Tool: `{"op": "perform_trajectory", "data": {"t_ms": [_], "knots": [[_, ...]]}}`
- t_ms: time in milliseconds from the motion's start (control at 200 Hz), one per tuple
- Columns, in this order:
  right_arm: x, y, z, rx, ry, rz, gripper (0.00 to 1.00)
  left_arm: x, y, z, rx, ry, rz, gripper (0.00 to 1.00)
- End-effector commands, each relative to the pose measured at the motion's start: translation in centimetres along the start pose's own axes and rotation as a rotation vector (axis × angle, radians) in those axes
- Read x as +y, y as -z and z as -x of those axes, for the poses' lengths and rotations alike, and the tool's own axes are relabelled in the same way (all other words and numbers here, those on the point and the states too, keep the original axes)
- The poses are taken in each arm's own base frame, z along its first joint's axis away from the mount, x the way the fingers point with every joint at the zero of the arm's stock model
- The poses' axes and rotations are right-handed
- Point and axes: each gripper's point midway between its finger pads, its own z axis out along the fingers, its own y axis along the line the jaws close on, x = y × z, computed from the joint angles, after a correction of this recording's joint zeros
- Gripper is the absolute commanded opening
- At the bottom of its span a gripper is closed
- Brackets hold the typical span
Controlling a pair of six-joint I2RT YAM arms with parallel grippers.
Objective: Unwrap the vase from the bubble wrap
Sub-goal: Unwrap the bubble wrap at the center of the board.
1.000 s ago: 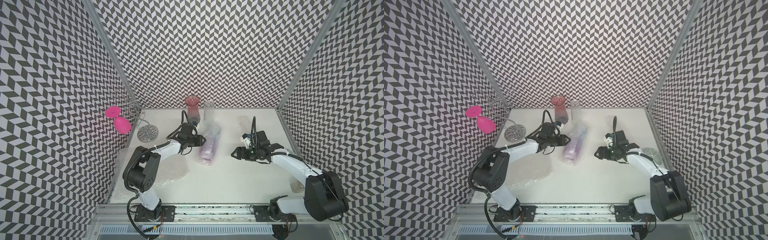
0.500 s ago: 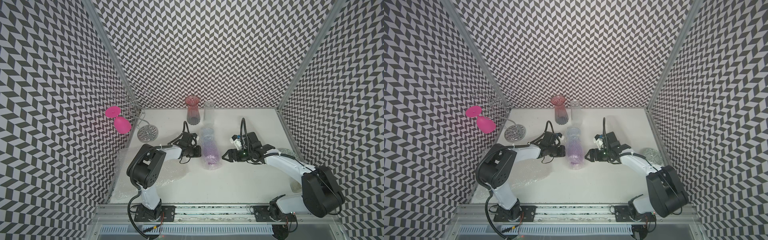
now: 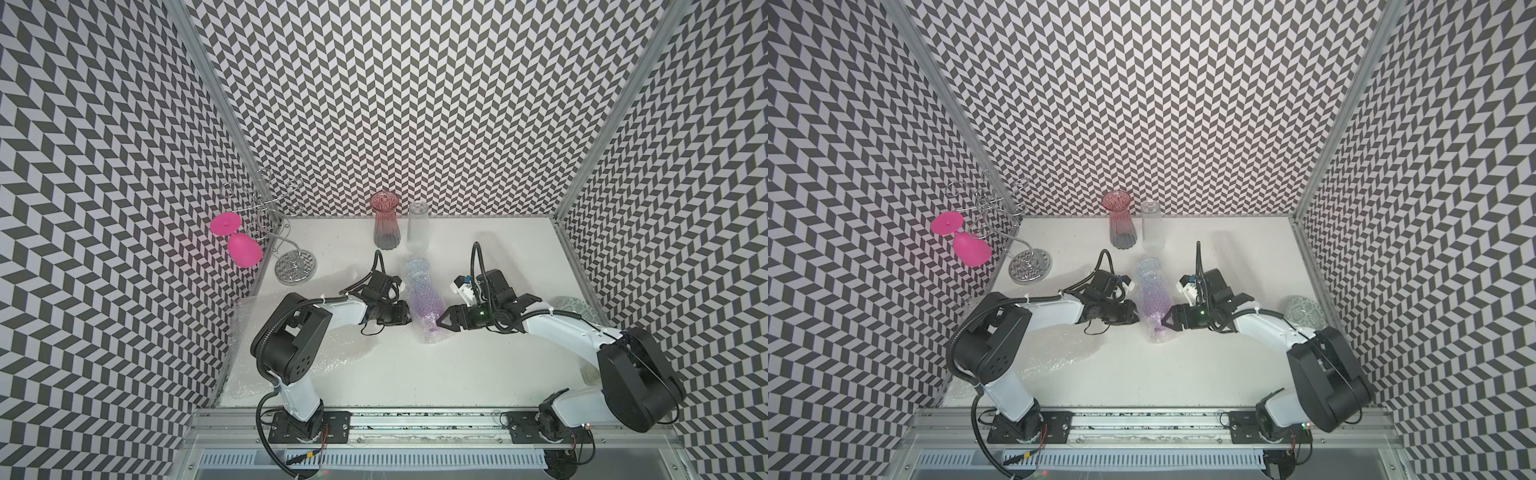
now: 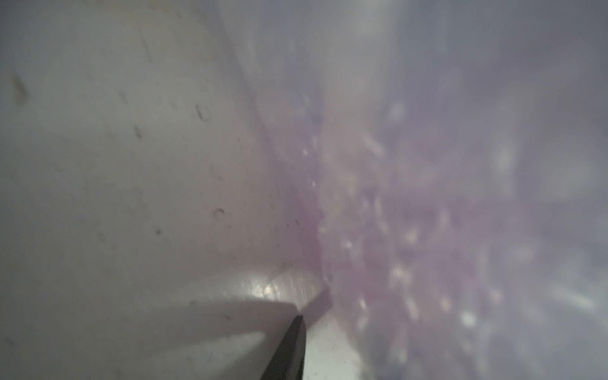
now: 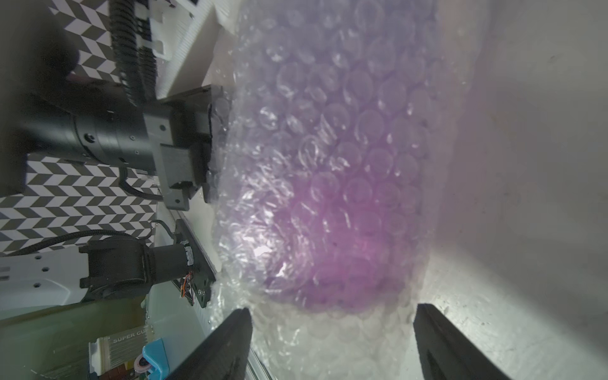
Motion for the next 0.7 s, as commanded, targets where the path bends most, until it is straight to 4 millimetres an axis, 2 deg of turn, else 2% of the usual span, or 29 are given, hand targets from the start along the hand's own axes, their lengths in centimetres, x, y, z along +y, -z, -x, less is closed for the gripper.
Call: {"op": "perform_trajectory", "data": {"t_ms": [0,115,240,410,531,606,696], "knots": [[0.7,-0.6,0.3,-0.012,0.032,0.024,0.78,1.3,0.4,-3.7,0.100,0.050,0.062,0.38],[0.7,-0.8,0.2,-0.006,0.036,0.024,0.69,1.3,1.9,-4.1,0.072,0.036,0.098,0.48],[0.7,-1.0,0.0,0.002,0.037,0.024,0.57,-0.4,4.0,-4.0,0.022,-0.085,0.190,0.53],[1.3,-1.0,0.2,-0.003,0.053,0.038,0.30,-4.5,5.9,-4.5,-0.073,-0.248,0.228,0.53],[1.9,-0.9,0.5,-0.006,0.069,0.059,0.21,-7.6,6.4,-4.9,-0.140,-0.319,0.164,0.52],[2.3,-0.8,0.6,-0.012,0.077,0.066,0.17,-8.4,6.4,-4.9,-0.160,-0.335,0.147,0.51],[2.3,-0.8,0.6,-0.014,0.079,0.062,0.10,-8.2,6.1,-4.5,-0.168,-0.338,0.173,0.48]]}}
